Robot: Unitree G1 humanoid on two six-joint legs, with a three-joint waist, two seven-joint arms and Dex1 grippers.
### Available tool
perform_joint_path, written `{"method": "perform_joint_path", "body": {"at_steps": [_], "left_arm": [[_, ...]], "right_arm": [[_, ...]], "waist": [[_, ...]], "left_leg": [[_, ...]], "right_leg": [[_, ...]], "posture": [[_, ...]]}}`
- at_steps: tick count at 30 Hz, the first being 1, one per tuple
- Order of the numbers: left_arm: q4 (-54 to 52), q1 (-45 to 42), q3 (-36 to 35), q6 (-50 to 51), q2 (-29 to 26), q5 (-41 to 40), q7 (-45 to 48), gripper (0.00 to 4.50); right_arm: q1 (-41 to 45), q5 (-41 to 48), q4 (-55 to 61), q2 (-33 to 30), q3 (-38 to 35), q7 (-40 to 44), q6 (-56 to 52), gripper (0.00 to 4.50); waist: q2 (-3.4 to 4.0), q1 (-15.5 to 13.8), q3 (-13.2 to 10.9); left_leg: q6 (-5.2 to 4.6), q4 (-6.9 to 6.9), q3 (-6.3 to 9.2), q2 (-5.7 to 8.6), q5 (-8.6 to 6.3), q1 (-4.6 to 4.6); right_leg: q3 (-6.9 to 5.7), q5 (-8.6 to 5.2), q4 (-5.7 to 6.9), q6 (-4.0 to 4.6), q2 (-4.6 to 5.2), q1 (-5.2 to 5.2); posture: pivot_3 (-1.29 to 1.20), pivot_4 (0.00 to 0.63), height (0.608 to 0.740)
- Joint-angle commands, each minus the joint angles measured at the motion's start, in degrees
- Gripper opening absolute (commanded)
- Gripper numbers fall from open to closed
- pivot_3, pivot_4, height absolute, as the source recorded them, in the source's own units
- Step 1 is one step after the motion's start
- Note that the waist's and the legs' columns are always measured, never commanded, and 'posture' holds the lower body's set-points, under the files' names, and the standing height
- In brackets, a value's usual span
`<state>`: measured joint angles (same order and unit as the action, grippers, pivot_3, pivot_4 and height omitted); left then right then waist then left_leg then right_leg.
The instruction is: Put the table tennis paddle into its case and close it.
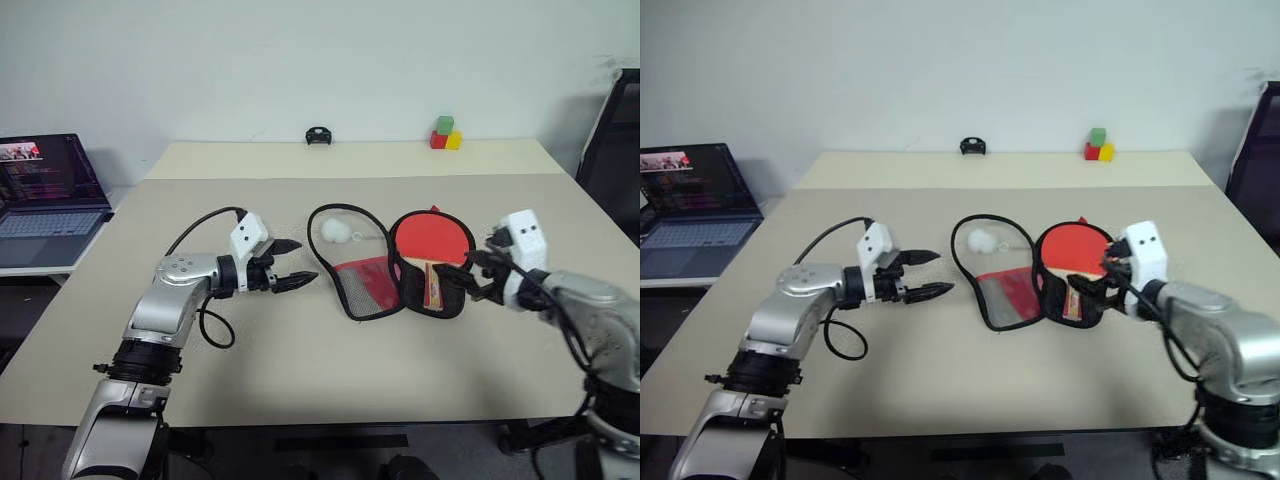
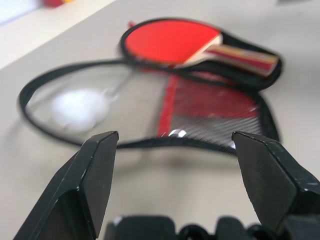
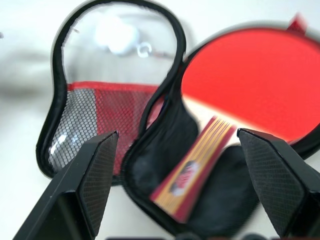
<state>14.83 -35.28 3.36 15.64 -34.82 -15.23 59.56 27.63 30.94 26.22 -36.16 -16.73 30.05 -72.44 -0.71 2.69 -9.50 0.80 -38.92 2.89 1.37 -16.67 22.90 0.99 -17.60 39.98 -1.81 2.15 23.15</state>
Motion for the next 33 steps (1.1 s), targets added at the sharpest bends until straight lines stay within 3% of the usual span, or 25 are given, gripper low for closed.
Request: {"method": "perform_joint_path", "body": {"at_steps": [1,10,17,25,33], "left_arm": [[2.0,-0.3,-1.5,-2.5,-0.3,1.1,-1.2,3.99],[12.7,-4.8,0.1,-6.6,4.0,6.4,-7.9,3.99],[20.6,-8.2,1.9,-9.4,7.4,9.9,-9.1,3.99],[39.1,-18.7,3.5,-13.8,16.7,13.4,-10.5,3.99],[46.3,-24.6,3.1,-17.1,21.2,13.9,-10.2,3.99]], "right_arm": [[1.3,2.6,-1.6,-4.5,-0.6,6.5,5.2,4.15],[5.0,10.9,-3.2,-8.8,-1.9,14.0,7.2,4.15],[4.4,13.2,-3.2,-10.3,-1.5,13.9,7.7,4.15],[3.2,15.4,-2.6,-10.3,-3.7,10.6,7.0,4.15],[1.2,18.1,-1.1,-11.3,-5.6,8.6,6.7,4.15]], "waist": [[-0.01,0.0,0.0],[-0.06,-0.9,0.0],[-0.09,-1.2,0.0],[-0.19,-1.3,0.0],[-0.20,-1.2,0.0]], "left_leg": [[0.00,0.00,0.00,-0.01,0.00,0.00],[-0.01,-0.02,0.01,0.00,0.00,0.03],[-0.01,-0.04,0.02,0.02,0.00,0.06],[-0.02,-0.07,-0.01,0.04,0.01,0.09],[-0.03,-0.06,-0.03,0.03,0.02,0.09]], "right_leg": [[0.00,0.00,0.00,0.00,0.00,0.00],[-0.02,0.00,0.00,-0.01,0.02,-0.01],[-0.04,0.01,-0.02,-0.01,0.05,-0.01],[-0.05,0.01,-0.02,-0.02,0.05,-0.02],[-0.04,0.01,0.01,-0.02,0.04,0.01]], "posture": [[0.00,0.150,0.740],[0.00,0.150,0.740],[0.00,0.150,0.740],[0.00,0.150,0.740],[0.00,0.150,0.740]]}}
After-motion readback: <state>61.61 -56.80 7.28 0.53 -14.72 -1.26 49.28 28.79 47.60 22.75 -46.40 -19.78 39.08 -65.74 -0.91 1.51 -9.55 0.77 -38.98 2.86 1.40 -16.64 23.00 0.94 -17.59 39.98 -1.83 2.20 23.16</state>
